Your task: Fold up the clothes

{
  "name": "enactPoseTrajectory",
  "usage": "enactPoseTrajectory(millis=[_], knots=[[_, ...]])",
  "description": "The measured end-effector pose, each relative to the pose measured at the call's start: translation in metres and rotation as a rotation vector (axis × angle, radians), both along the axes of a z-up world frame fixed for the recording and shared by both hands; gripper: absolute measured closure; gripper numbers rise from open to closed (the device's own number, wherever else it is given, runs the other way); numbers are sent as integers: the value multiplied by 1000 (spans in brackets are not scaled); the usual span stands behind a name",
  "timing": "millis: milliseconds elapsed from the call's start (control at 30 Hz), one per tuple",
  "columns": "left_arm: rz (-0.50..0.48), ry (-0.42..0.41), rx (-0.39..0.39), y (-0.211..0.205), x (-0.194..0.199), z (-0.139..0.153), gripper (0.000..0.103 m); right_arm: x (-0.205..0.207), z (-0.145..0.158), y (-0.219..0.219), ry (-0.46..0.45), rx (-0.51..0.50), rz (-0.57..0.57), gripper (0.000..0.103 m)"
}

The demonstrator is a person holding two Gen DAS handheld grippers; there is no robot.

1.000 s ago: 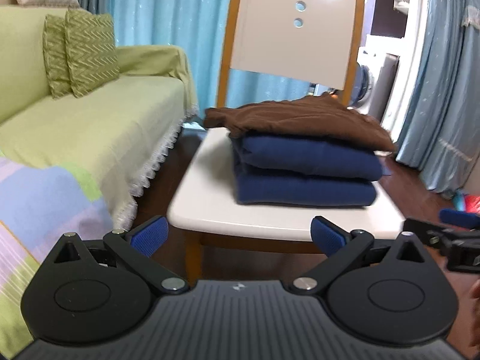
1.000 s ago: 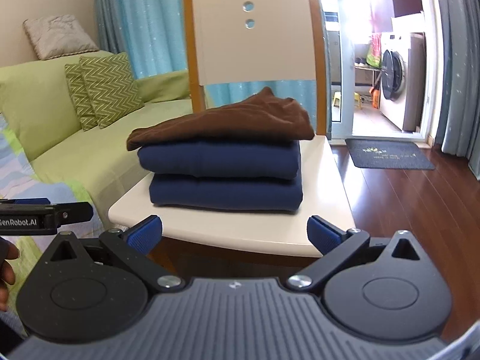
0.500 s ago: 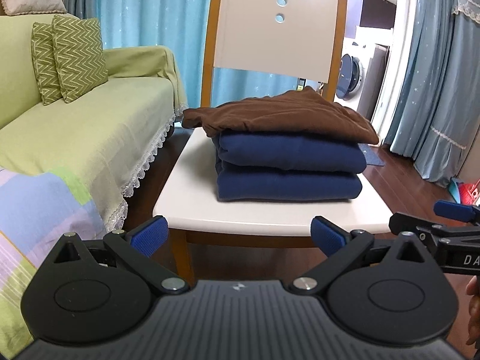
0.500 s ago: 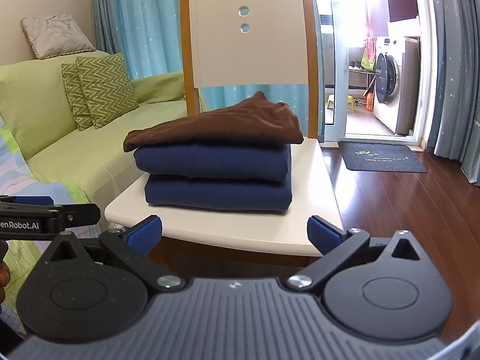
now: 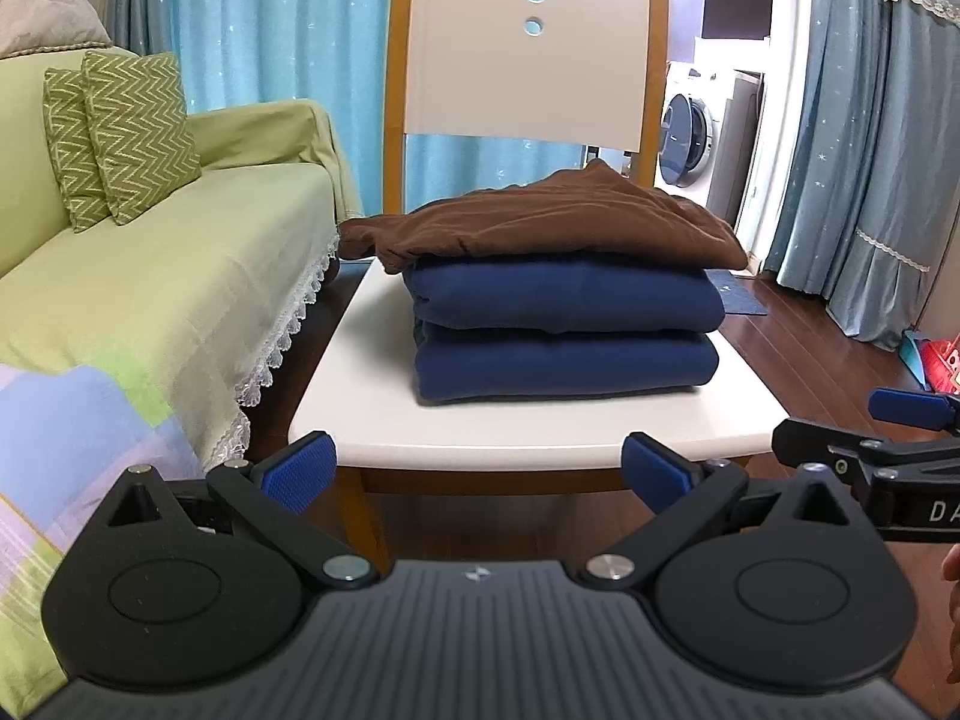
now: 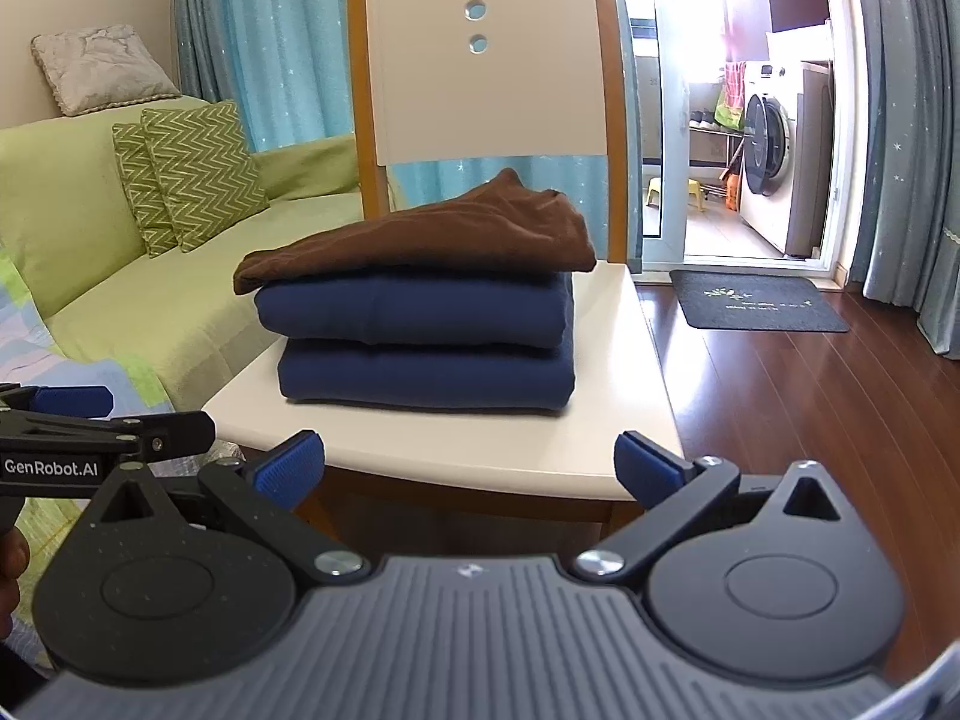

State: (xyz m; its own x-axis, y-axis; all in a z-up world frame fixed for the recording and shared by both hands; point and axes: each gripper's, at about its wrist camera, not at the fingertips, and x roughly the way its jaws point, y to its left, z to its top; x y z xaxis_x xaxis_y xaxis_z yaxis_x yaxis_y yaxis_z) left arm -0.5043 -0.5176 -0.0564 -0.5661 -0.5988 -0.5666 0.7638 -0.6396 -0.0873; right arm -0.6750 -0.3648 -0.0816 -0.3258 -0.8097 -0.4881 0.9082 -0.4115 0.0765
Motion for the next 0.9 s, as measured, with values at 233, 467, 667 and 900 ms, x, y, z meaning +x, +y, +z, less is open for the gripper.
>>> enactPoseTrajectory(millis=[233,467,667,900], knots=[[-15,-7,13,-2,-4,-3,1,-1,-2,-1,-2,6,-6,1],[-29,-32,8,-7,-8,-7,1,0,-3,-4,0,17,-16,1],[-42,-51,-2,-9,-12,-9,1,1,-5,-7,-1,37,-29,1],[-63,-61,-40,-5,-14,-6,1,-2,-6,-6,-12,33,-33,1]])
